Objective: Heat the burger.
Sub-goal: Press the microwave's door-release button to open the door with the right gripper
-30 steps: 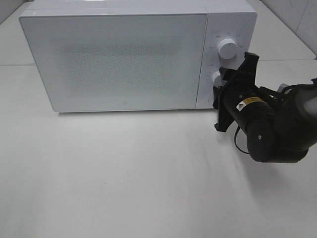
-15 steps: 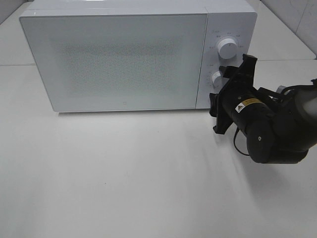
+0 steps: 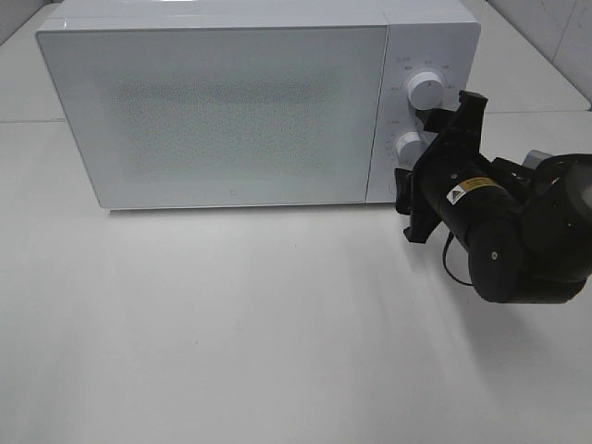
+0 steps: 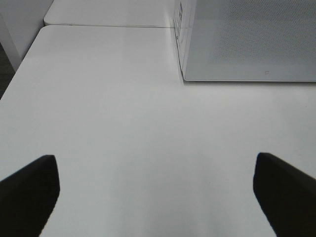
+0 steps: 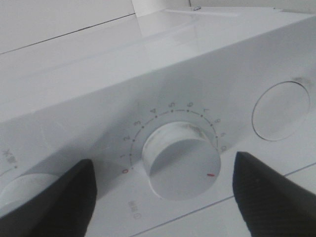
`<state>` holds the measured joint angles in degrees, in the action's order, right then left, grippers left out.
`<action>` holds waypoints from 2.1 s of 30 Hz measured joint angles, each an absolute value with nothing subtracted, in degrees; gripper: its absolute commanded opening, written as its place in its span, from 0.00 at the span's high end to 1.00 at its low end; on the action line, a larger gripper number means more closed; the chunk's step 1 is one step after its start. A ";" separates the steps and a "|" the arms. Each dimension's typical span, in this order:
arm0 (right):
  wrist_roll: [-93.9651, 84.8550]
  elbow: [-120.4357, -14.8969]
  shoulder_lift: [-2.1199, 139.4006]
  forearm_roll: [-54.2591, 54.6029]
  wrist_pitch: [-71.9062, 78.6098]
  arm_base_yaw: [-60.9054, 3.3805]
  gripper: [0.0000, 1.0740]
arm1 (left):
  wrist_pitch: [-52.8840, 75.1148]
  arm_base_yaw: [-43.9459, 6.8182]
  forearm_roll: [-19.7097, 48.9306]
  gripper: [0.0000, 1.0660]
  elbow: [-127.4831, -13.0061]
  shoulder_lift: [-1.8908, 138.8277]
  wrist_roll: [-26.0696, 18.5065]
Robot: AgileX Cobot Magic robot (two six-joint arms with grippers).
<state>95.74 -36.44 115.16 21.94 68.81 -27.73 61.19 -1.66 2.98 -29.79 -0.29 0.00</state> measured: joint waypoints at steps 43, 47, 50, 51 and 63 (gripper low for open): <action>0.92 -20.80 63.60 20.28 23.89 -27.79 0.31 | 61.19 -1.66 2.98 0.06 -29.79 -0.29 0.00; -8.48 -27.16 62.68 17.76 5.33 -27.79 0.32 | 61.19 -1.66 2.98 0.06 -29.79 -0.29 0.00; -11.69 -33.23 62.45 12.66 -10.77 -27.79 0.32 | 61.19 -1.66 2.98 0.06 -29.79 -0.29 0.00; -11.69 -33.23 62.45 12.66 -10.77 -27.79 0.32 | 61.19 -1.66 2.98 0.06 -29.79 -0.29 0.00; 0.00 -40.79 63.71 -0.52 -36.38 -15.81 0.26 | 61.19 -1.66 2.98 0.06 -29.79 -0.29 0.00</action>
<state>0.00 -40.79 63.71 -0.52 -36.38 -15.81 61.19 -1.66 2.98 -29.79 -0.29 0.00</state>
